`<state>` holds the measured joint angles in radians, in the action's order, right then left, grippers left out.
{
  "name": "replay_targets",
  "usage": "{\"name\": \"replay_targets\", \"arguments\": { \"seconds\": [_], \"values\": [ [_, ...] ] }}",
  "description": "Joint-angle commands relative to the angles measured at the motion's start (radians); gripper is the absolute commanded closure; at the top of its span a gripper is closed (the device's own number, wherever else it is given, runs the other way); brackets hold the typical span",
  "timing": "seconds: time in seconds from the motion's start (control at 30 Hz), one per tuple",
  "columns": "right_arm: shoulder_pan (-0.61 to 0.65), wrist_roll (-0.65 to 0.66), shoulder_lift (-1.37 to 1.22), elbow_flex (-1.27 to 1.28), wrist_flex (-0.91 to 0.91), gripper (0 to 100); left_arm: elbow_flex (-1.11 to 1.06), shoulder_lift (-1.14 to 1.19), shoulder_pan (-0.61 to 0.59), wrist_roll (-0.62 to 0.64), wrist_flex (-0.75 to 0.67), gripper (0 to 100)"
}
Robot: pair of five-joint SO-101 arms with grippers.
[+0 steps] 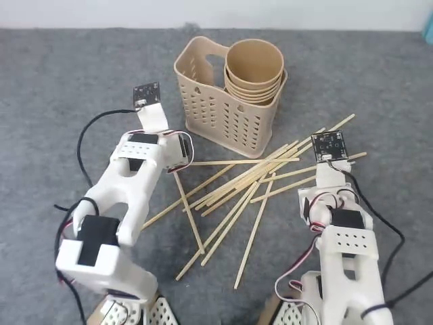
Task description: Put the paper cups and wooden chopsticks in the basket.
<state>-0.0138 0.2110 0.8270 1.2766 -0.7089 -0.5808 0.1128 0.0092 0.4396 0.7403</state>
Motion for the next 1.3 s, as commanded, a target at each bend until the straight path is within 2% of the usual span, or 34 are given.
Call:
{"name": "replay_targets", "arguments": {
  "seconds": [0.0,0.13,0.37,0.43,0.53,0.77,0.87,1.0,1.13,1.27],
  "values": [
    [0.007,0.021,-0.002,-0.005,-0.001,87.6,0.041,-0.006,-0.017,0.011,0.005,87],
    [0.007,0.021,-0.002,-0.005,-0.001,87.6,0.070,0.012,-0.026,0.089,0.035,87],
    [0.007,0.023,-0.002,-0.006,0.001,87.6,0.255,0.160,-0.023,0.100,0.201,87],
    [0.007,0.023,-0.002,-0.006,0.002,87.6,0.285,0.186,-0.021,0.098,0.221,90],
    [0.007,0.023,-0.002,-0.006,0.002,87.6,0.306,0.201,-0.023,0.092,0.236,100],
    [0.007,0.023,-0.002,-0.006,0.007,87.6,0.311,0.186,-0.028,0.091,0.281,99],
    [0.007,0.023,-0.002,-0.006,0.008,87.6,0.323,0.092,-0.028,0.091,0.362,99],
    [0.007,0.023,-0.002,-0.006,0.010,87.6,0.320,-0.157,-0.028,0.091,0.413,99],
    [0.004,0.023,-0.002,-0.006,0.010,87.6,0.321,-0.416,-0.028,0.089,0.408,99],
    [0.004,0.023,-0.002,-0.006,0.012,87.6,0.323,-0.615,-0.021,0.074,0.325,99]
  ]
}}
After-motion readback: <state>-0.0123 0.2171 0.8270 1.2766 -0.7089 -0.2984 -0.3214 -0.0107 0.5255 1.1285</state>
